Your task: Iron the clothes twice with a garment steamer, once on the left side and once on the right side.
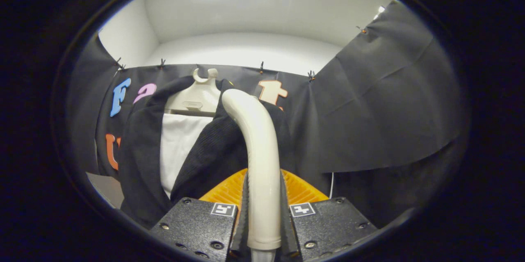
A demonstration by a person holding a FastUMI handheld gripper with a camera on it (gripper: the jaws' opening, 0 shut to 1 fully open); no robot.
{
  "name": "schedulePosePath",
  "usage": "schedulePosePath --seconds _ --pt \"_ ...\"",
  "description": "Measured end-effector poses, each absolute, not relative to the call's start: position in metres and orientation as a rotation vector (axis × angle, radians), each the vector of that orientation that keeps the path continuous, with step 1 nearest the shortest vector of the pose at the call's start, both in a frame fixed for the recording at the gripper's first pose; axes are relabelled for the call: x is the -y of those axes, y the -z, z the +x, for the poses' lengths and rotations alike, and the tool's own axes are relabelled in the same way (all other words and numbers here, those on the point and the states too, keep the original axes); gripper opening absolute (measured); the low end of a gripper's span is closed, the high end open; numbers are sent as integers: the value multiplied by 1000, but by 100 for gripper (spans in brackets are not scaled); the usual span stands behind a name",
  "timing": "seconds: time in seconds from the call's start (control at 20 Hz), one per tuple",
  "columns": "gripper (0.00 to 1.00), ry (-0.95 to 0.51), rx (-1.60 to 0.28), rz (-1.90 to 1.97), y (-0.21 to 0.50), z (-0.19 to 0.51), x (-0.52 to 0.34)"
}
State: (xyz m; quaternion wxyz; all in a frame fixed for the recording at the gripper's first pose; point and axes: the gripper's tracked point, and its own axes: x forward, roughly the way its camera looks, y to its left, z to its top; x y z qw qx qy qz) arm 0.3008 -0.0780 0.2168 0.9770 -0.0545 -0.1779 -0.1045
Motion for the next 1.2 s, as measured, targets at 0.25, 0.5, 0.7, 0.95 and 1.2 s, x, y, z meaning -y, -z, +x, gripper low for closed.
schedulePosePath --seconds 0.25,0.5,0.7,0.95,1.2 --pt "35 242 307 -113 -194 288 74" --pt "35 276 249 -110 -167 274 73" --pt "35 291 185 -96 -138 264 70" --pt "34 318 118 -108 -104 253 70" --pt "35 327 77 -110 -80 245 70"
